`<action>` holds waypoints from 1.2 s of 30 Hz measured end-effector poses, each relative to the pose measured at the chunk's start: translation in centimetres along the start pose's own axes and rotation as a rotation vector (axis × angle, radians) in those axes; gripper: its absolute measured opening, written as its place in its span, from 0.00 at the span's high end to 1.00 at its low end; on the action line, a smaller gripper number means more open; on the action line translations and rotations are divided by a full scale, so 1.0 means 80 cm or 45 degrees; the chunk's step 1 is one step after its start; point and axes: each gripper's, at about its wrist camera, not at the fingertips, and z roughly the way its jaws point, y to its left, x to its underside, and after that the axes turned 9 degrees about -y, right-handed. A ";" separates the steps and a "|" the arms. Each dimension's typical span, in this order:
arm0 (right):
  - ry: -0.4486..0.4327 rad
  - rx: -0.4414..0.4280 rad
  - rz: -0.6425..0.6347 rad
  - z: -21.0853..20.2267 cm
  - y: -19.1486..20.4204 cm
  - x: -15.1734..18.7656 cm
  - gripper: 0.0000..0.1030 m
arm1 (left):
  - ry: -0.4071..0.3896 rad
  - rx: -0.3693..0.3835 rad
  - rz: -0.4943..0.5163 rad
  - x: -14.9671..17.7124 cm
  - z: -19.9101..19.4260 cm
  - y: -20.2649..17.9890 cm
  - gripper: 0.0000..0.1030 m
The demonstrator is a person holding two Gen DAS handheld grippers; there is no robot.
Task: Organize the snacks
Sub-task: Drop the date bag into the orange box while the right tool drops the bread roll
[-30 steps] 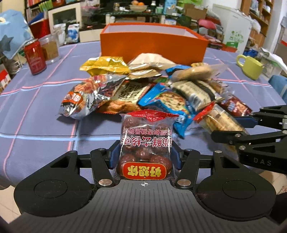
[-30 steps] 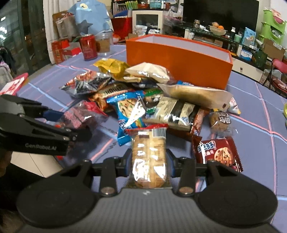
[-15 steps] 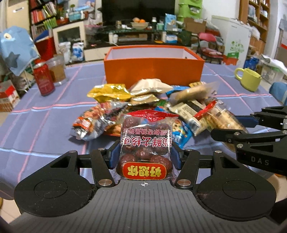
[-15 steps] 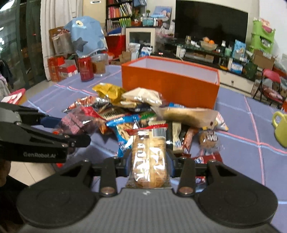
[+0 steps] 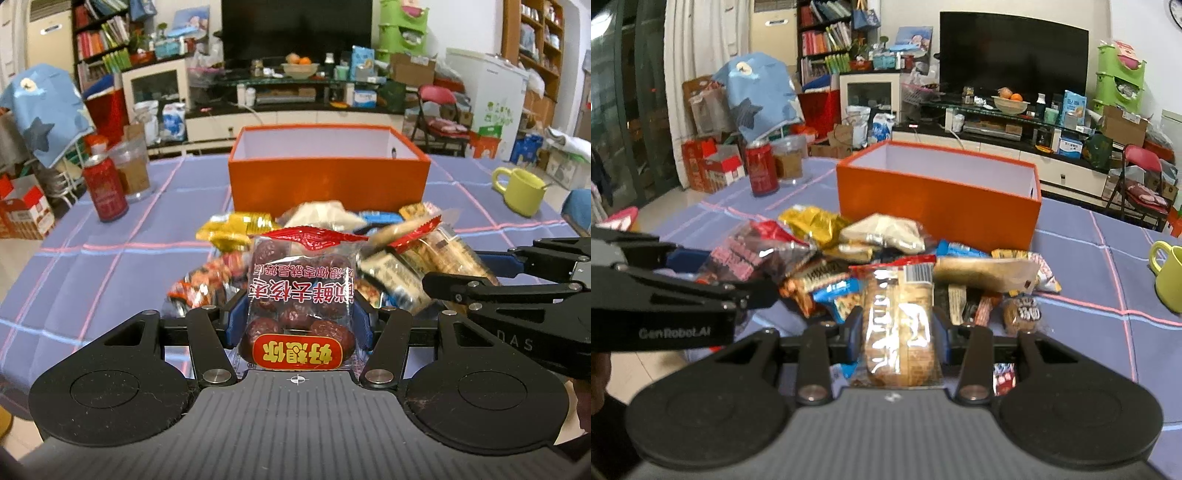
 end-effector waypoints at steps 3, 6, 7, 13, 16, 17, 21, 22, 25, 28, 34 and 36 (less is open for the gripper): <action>-0.022 -0.001 0.026 0.003 -0.010 -0.015 0.57 | -0.006 0.014 -0.014 -0.022 0.008 0.009 0.70; -0.024 -0.017 0.109 0.020 -0.034 -0.036 0.57 | -0.007 0.027 -0.043 -0.052 0.032 0.018 0.70; -0.027 -0.015 0.130 0.029 -0.041 -0.044 0.57 | -0.014 0.029 -0.042 -0.063 0.042 0.020 0.70; -0.063 0.010 0.194 0.100 -0.086 -0.111 0.57 | -0.034 0.004 -0.066 -0.140 0.130 0.030 0.70; -0.072 0.036 0.185 0.139 -0.101 -0.142 0.57 | -0.045 -0.032 -0.067 -0.176 0.185 0.034 0.70; -0.070 0.043 0.180 0.152 -0.105 -0.151 0.57 | -0.042 -0.038 -0.067 -0.187 0.207 0.034 0.70; -0.067 0.074 0.150 0.200 -0.119 -0.178 0.57 | 0.012 -0.038 -0.043 -0.211 0.282 0.034 0.69; -0.061 0.085 0.140 0.214 -0.122 -0.184 0.56 | 0.041 -0.012 -0.022 -0.213 0.300 0.031 0.68; -0.005 0.112 0.149 0.250 -0.132 -0.191 0.36 | 0.047 -0.044 -0.011 -0.212 0.320 0.032 0.58; -0.045 0.099 0.208 0.233 -0.140 -0.188 0.33 | -0.007 0.007 -0.042 -0.210 0.284 0.043 0.42; -0.208 0.160 0.231 0.090 -0.138 -0.125 0.08 | -0.143 -0.025 -0.192 -0.172 0.160 0.109 0.32; -0.225 0.206 0.259 0.045 -0.131 -0.089 0.08 | -0.137 -0.090 -0.239 -0.147 0.129 0.128 0.32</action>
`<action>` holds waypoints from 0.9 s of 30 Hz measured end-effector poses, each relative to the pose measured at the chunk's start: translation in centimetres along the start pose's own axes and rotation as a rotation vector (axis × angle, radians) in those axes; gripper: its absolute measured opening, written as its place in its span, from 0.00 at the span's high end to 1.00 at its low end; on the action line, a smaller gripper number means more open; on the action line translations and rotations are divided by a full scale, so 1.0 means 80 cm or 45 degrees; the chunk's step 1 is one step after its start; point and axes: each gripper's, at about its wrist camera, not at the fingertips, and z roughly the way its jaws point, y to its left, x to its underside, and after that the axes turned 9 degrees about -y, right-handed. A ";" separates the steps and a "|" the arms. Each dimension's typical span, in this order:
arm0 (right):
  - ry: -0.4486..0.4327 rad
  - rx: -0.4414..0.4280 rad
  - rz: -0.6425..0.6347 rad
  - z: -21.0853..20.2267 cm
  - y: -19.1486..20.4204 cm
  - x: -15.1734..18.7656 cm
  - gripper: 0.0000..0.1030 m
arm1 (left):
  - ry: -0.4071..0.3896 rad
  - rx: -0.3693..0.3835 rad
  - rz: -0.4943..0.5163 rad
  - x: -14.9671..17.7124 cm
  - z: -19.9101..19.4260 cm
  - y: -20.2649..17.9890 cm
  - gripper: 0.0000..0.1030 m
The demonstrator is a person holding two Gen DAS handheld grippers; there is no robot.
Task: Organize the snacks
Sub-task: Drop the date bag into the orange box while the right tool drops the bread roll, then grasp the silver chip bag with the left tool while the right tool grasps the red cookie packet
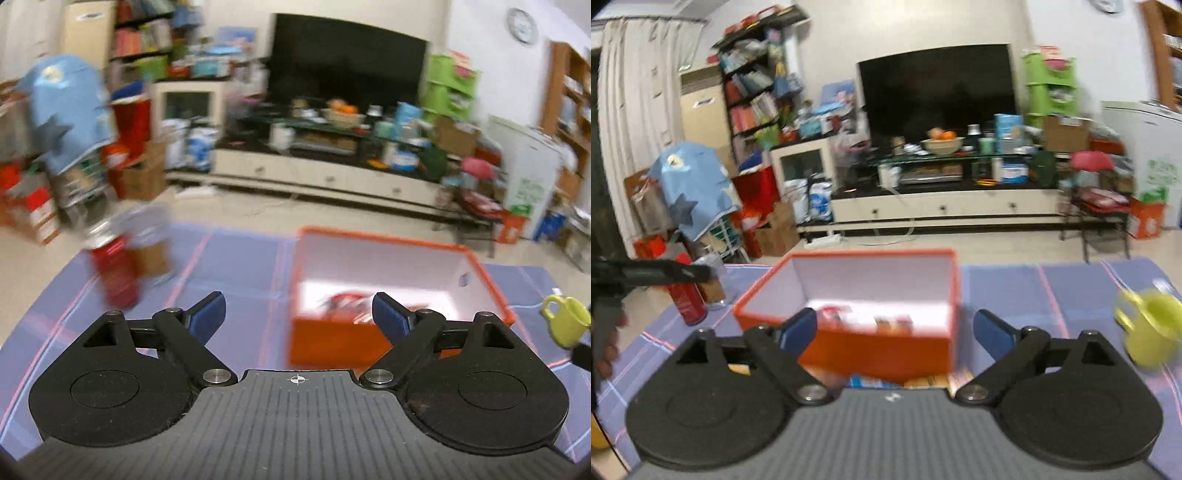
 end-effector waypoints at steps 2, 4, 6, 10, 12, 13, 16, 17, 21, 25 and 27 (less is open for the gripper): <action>0.006 0.043 -0.002 -0.034 -0.003 0.022 0.08 | 0.004 -0.043 -0.015 0.022 -0.023 0.019 0.33; 0.023 0.050 -0.025 -0.059 -0.001 0.043 0.08 | -0.003 -0.056 0.005 0.042 -0.039 0.034 0.32; 0.042 0.055 -0.098 -0.074 0.004 0.066 0.08 | 0.016 -0.015 0.062 0.064 -0.049 0.043 0.31; 0.168 0.038 -0.133 -0.067 0.003 0.107 0.08 | 0.083 0.119 0.225 0.106 -0.043 0.045 0.33; 0.190 0.060 -0.126 -0.062 -0.002 0.116 0.08 | 0.139 0.155 0.262 0.121 -0.025 0.043 0.33; 0.201 0.072 -0.104 -0.059 -0.005 0.118 0.08 | 0.175 0.172 0.265 0.127 -0.014 0.044 0.33; 0.245 0.106 -0.060 -0.052 -0.007 0.123 0.07 | 0.239 0.228 0.253 0.133 0.013 0.052 0.30; 0.265 0.112 -0.064 -0.051 -0.008 0.126 0.07 | 0.257 0.253 0.226 0.135 0.017 0.055 0.30; 0.288 0.122 -0.056 -0.045 -0.014 0.125 0.07 | 0.339 0.290 0.192 0.145 0.020 0.055 0.29; 0.301 0.111 -0.040 -0.039 -0.013 0.125 0.07 | 0.387 0.334 0.218 0.155 0.004 0.046 0.25; 0.304 0.103 -0.057 -0.037 -0.008 0.126 0.07 | 0.408 0.382 0.192 0.156 -0.005 0.042 0.25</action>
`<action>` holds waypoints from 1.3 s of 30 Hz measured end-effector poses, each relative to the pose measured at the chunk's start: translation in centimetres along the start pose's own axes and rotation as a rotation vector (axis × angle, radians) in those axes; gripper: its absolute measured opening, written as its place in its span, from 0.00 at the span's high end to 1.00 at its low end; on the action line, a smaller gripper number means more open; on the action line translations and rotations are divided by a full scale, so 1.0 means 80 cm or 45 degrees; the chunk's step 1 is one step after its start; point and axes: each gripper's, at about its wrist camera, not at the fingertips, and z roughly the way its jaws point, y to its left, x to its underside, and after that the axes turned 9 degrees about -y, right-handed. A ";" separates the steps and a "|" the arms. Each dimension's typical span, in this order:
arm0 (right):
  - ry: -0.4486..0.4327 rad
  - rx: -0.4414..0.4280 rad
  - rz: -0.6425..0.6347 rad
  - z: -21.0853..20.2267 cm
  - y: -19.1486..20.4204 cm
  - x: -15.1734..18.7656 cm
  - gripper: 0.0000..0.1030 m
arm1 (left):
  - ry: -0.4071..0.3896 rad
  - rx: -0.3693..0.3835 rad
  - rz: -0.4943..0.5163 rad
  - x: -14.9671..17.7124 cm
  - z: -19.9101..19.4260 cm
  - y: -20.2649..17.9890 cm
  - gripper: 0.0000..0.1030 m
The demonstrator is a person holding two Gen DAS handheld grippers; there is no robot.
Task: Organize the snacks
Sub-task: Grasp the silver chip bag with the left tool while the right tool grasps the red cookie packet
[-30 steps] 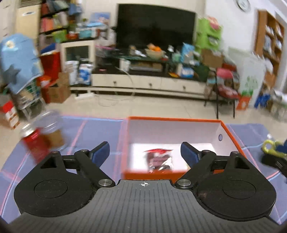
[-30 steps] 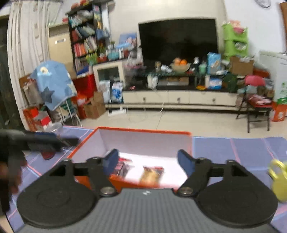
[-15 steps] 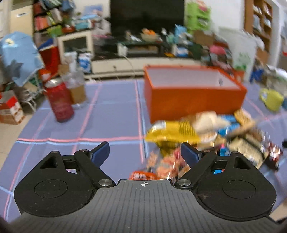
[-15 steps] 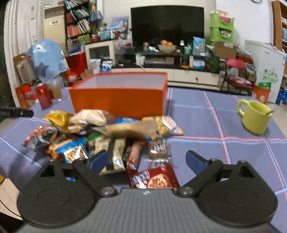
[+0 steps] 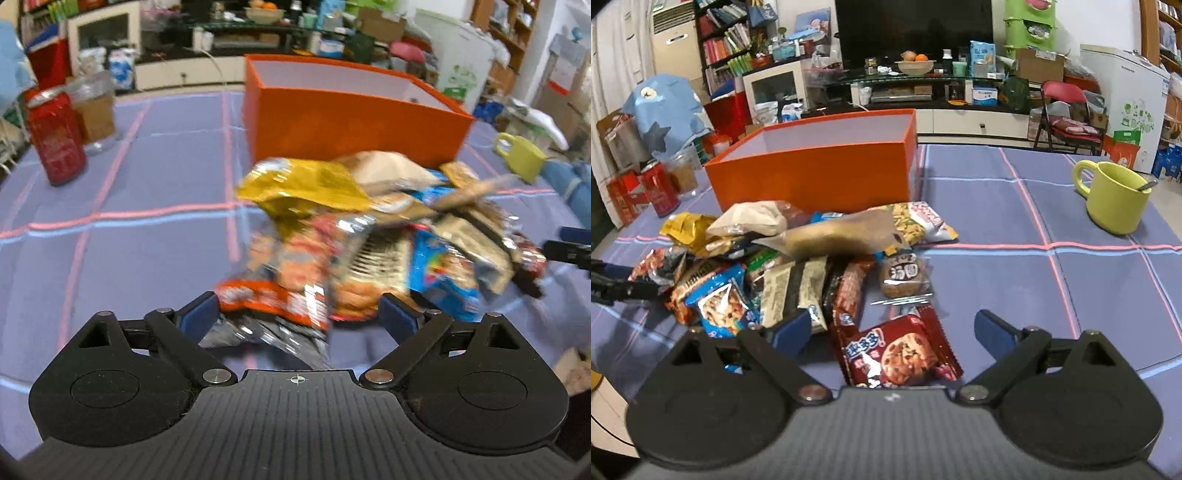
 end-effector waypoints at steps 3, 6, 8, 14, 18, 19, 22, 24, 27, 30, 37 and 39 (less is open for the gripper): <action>-0.007 -0.007 -0.035 -0.002 0.006 0.000 0.05 | -0.022 0.085 -0.071 -0.002 -0.009 -0.003 0.26; -0.022 0.002 -0.050 -0.004 0.008 0.000 0.03 | -0.059 0.050 -0.122 -0.009 -0.019 -0.004 0.26; -0.038 0.010 -0.040 -0.007 0.005 0.000 0.02 | -0.112 -0.015 -0.112 -0.016 -0.026 -0.004 0.24; -0.073 0.100 0.182 -0.016 -0.008 0.012 0.02 | -0.215 -0.179 0.149 -0.029 -0.008 -0.011 0.18; -0.071 0.169 0.273 -0.013 0.007 0.031 0.02 | -0.158 -0.093 0.122 -0.023 0.022 -0.001 0.18; -0.087 0.198 0.286 -0.014 0.011 0.034 0.02 | -0.142 -0.095 0.109 -0.021 0.027 0.000 0.18; -0.141 0.312 0.342 -0.015 0.019 0.042 0.03 | -0.104 -0.062 0.052 -0.016 0.029 0.002 0.19; -0.118 0.324 0.428 -0.010 0.014 0.048 0.03 | -0.076 0.002 0.012 -0.013 0.024 -0.001 0.19; -0.071 0.312 0.470 -0.005 0.013 0.056 0.03 | -0.057 0.027 0.009 -0.006 0.014 -0.011 0.19; -0.101 0.312 0.448 -0.007 0.016 0.054 0.03 | -0.035 0.071 -0.016 -0.004 0.006 -0.013 0.19; -0.153 0.296 0.394 -0.009 0.026 0.057 0.03 | -0.036 -0.085 -0.148 -0.005 0.011 0.007 0.19; -0.171 0.328 0.422 -0.008 0.026 0.058 0.06 | -0.052 -0.119 -0.162 -0.006 0.010 0.007 0.19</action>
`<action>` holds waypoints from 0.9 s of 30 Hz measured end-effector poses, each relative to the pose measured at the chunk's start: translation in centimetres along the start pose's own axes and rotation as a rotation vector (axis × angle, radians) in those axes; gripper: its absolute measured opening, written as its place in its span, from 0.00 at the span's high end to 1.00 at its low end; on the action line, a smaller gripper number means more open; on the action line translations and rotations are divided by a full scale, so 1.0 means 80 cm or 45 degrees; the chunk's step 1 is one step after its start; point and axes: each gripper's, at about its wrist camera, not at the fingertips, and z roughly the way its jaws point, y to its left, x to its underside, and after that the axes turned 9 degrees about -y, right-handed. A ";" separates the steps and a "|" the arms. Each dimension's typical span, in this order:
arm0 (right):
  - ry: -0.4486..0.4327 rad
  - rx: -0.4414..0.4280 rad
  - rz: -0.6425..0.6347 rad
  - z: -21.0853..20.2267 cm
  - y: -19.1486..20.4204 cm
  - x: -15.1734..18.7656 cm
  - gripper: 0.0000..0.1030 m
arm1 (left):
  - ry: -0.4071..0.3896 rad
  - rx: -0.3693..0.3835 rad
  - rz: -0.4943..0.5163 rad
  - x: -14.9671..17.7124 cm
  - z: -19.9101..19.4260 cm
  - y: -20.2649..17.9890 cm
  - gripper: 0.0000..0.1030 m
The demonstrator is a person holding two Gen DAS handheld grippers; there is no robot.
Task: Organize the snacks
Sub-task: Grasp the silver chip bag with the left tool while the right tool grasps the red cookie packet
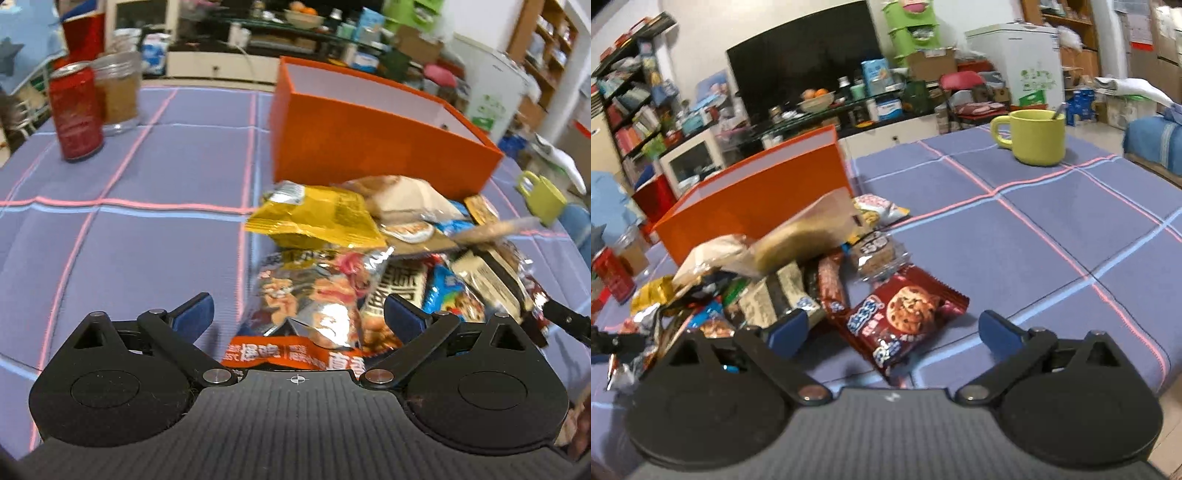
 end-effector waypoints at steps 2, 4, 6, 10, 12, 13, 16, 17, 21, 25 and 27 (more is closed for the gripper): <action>-0.010 0.042 0.019 0.003 0.001 0.001 0.18 | -0.021 -0.028 0.009 0.000 0.001 -0.002 0.19; 0.001 0.086 0.058 0.006 0.002 0.004 0.24 | -0.016 -0.029 0.017 0.001 0.003 -0.005 0.19; 0.012 0.108 0.103 0.010 0.002 0.008 0.25 | -0.001 -0.027 0.025 0.003 0.005 -0.007 0.19; -0.006 0.161 0.187 0.013 0.003 0.014 0.24 | 0.024 -0.032 0.060 0.008 0.011 -0.017 0.19; -0.010 0.190 0.205 0.015 0.007 0.014 0.23 | 0.025 -0.032 0.054 0.007 0.012 -0.017 0.19; -0.006 0.187 0.210 0.016 0.011 0.013 0.23 | 0.027 -0.030 0.047 0.007 0.013 -0.017 0.19; 0.017 0.134 0.111 0.025 0.026 0.014 0.28 | 0.038 -0.032 0.038 0.007 0.014 -0.016 0.19; 0.024 0.109 0.074 0.027 0.025 0.013 0.32 | 0.042 -0.036 0.036 0.007 0.014 -0.016 0.19; 0.062 0.069 0.027 0.034 -0.005 -0.004 0.44 | 0.040 -0.030 0.000 0.004 0.012 -0.011 0.19; 0.092 0.139 0.000 0.047 -0.031 -0.036 0.37 | 0.031 -0.018 0.006 0.003 0.007 -0.014 0.19; 0.100 0.113 0.033 0.046 -0.042 -0.051 0.33 | 0.028 -0.019 0.016 0.004 0.004 -0.014 0.19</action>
